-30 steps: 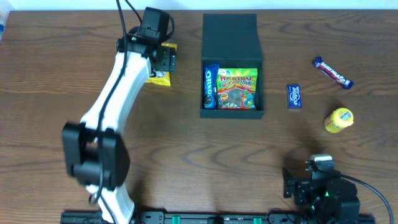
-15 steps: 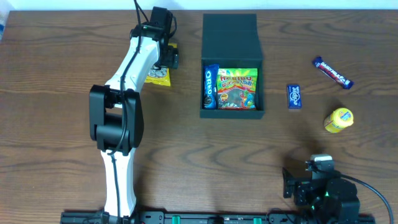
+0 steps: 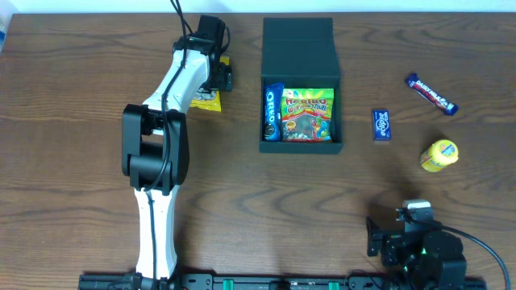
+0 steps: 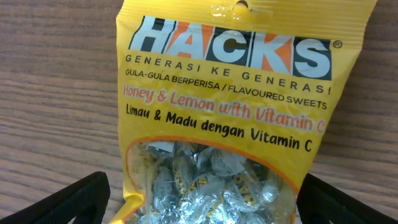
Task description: Pack container
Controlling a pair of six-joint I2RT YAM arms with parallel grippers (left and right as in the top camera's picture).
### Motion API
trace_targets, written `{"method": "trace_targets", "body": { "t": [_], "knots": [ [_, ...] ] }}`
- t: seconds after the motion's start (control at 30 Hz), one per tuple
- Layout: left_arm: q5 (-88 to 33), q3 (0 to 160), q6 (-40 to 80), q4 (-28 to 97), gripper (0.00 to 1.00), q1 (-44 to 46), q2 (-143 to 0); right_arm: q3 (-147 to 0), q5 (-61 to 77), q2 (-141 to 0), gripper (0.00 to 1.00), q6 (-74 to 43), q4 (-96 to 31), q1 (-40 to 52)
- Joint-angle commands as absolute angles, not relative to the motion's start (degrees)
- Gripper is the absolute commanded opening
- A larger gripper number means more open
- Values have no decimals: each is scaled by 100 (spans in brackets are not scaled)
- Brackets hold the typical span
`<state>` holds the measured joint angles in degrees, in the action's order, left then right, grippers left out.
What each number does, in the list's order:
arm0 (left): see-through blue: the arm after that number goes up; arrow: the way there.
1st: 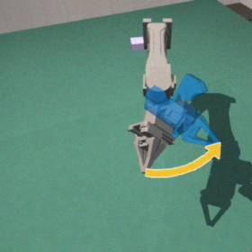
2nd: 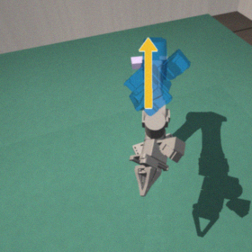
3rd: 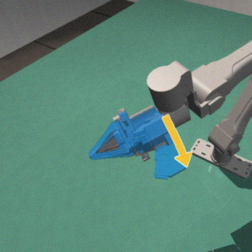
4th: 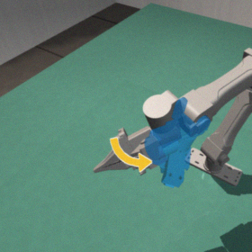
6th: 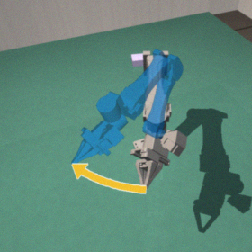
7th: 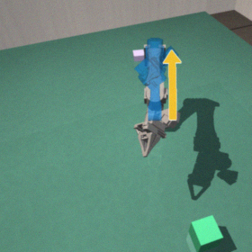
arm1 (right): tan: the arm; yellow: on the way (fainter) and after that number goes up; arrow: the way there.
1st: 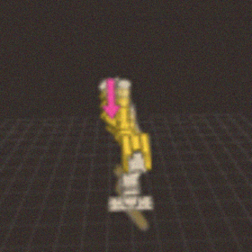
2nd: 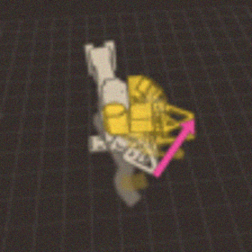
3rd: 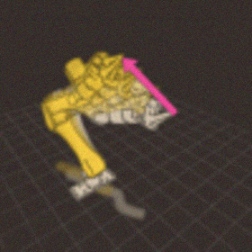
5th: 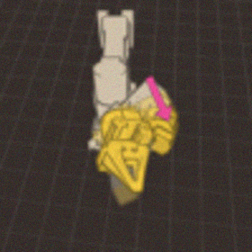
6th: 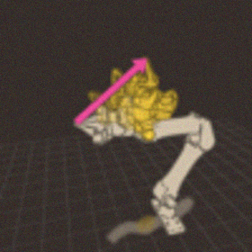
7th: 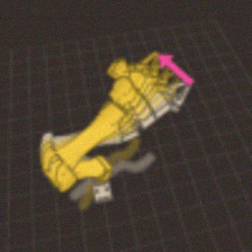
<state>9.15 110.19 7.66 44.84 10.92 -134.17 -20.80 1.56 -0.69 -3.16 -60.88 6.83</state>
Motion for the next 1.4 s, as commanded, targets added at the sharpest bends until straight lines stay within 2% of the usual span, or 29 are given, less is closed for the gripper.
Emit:
{"method": "trace_targets", "body": {
  "t": [0.0, 0.6, 0.63, 0.77, 0.97, 1.3, 1.37],
  "knots": [
    [794, 11100, 897, 4451, 96, 1050, -13500, -2040, 176, -38, 99, -250, -6128, 628],
    [742, 11089, 950, 4497, 100, 1116, -13775, -2040, 176, -38, 99, -248, -6128, 628],
    [744, 11089, 950, 4499, 95, 1127, -13786, -2040, 176, -38, 99, -250, -6128, 628],
    [742, 11089, 950, 4497, 94, 1140, -13791, -2040, 176, -38, 99, -250, -6128, 628],
    [746, 11089, 945, 4543, 85, 1151, -13791, -2040, 176, -38, 99, -248, -6128, 628],
    [744, 11089, 945, 4619, 80, 1212, -13791, -2040, 176, -38, 99, -250, -6128, 628],
    [744, 11089, 945, 4628, 85, 1214, -13791, -2040, 176, -38, 99, -250, -6128, 628]
  ]
}}
